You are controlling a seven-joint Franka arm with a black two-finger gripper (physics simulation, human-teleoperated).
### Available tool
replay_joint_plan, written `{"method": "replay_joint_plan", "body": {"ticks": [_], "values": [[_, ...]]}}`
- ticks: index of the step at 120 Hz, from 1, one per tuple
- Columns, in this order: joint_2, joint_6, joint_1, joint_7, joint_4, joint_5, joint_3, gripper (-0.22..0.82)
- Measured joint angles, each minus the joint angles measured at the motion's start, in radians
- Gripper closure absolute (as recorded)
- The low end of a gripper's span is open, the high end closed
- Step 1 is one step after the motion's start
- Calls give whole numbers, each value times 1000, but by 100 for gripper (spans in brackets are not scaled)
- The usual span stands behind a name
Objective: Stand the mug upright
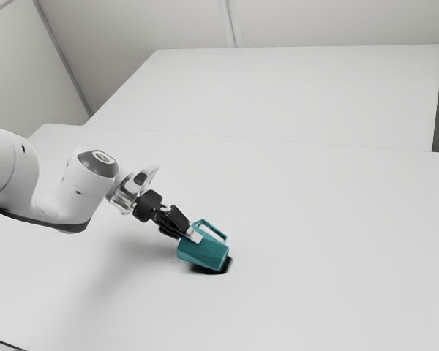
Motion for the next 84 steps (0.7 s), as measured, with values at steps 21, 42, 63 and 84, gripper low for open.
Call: {"method": "replay_joint_plan", "body": {"ticks": [21,42,63,84], "values": [[-51,-1,-4,13,0,1,0,75],[-174,-1,-9,11,6,53,0,77],[-256,61,-2,-65,29,327,1,77],[-310,156,-1,-228,34,678,-29,78]]}}
